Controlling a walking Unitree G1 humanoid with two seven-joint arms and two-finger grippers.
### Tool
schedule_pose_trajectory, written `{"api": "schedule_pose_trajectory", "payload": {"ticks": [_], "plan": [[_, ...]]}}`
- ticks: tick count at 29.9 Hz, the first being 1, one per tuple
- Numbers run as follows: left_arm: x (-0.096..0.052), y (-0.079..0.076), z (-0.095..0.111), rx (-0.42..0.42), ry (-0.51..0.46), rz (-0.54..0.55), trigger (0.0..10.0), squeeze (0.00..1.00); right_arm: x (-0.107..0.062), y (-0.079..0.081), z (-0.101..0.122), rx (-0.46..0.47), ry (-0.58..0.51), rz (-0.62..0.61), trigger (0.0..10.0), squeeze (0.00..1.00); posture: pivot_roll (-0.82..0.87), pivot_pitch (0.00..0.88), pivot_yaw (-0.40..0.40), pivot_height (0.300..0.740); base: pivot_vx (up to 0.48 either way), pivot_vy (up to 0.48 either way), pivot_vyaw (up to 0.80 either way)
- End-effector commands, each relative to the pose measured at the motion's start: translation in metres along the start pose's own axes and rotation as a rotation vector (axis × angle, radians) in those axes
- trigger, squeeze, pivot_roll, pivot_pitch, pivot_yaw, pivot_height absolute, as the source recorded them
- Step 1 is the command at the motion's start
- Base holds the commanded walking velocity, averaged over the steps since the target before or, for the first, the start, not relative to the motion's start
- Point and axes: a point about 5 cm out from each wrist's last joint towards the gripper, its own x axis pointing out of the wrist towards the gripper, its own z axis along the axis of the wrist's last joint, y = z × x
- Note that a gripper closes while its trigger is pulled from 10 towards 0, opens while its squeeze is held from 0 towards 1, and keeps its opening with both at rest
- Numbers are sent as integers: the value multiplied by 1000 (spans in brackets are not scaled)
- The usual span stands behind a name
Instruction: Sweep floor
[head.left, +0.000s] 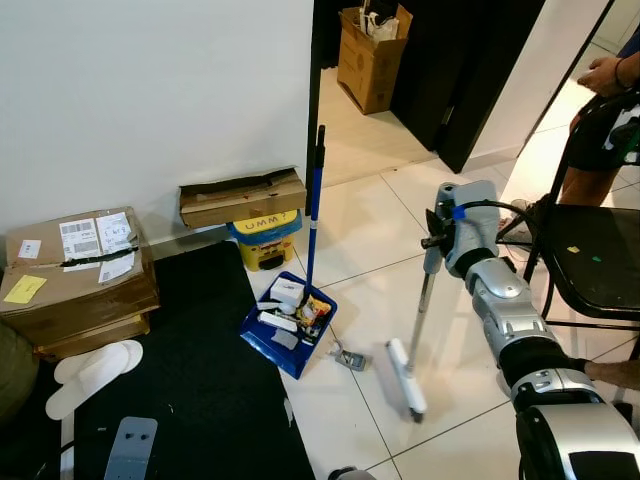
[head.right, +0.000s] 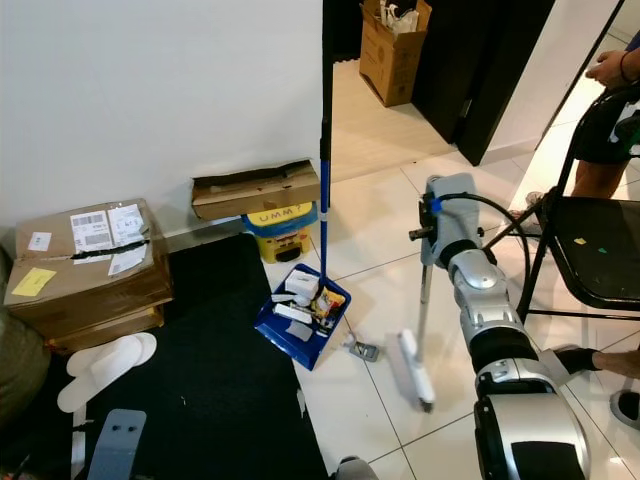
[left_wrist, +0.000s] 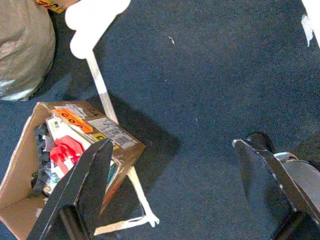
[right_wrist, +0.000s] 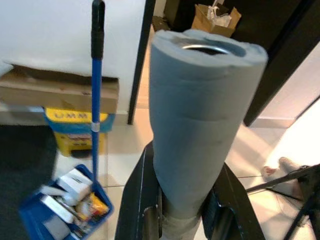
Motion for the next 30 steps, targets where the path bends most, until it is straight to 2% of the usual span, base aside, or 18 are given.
{"api": "schedule_pose_trajectory", "payload": {"ticks": [1, 6, 7, 9, 16, 19, 21, 22, 24, 25, 28, 30], "plan": [[-6, -3, -15, 15, 35, -16, 10000, 0, 2, 3, 4, -83, -26, 1, 10000, 0, -87, 196, 4, 740, 0, 0, 0], [-7, -2, -18, 18, 39, -16, 10000, 0, 2, 4, 9, -119, -78, -21, 10000, 0, -82, 212, 2, 740, 0, 0, 0], [-9, -1, -21, 20, 40, -15, 10000, 0, 1, 4, 17, -155, -166, -43, 10000, 0, -79, 226, 0, 740, 0, 0, 0], [-12, 2, -28, 26, 43, -13, 10000, 0, 0, 10, 28, -213, -277, -58, 10000, 0, -71, 250, -3, 740, 0, 0, 0], [-14, 5, -33, 41, 39, -16, 10000, 0, 1, 20, 35, -260, -342, -50, 10000, 0, -59, 277, -4, 740, 0, 0, 0], [-15, 8, -34, 52, 30, -16, 10000, 0, -1, 27, 44, -249, -437, -73, 10000, 0, -53, 297, -2, 740, 0, 0, 0], [-15, 10, -33, 57, 19, -15, 10000, 0, 0, 43, 44, -261, -450, -12, 10000, 0, -43, 335, -1, 740, 0, 0, 0], [-15, 10, -33, 57, 19, -15, 10000, 0, 0, 43, 44, -261, -450, -12, 10000, 0, -43, 335, -1, 740, 0, 0, 0], [-16, 12, -33, 61, 9, -14, 10000, 0, -1, 61, 42, -274, -467, 66, 10000, 0, -34, 353, -3, 740, 0, 0, 0], [-16, 12, -33, 61, 9, -14, 10000, 0, -1, 61, 42, -274, -467, 66, 10000, 0, -34, 353, -3, 740, 0, 0, 0], [-16, 13, -32, 63, -1, -12, 10000, 0, -5, 82, 36, -278, -480, 156, 10000, 0, -29, 360, -4, 740, 0, 0, 0], [-16, 14, -32, 64, -3, -12, 10000, 0, -7, 87, 34, -280, -478, 177, 10000, 0, -29, 360, -4, 740, 0, 0, 0]]}}
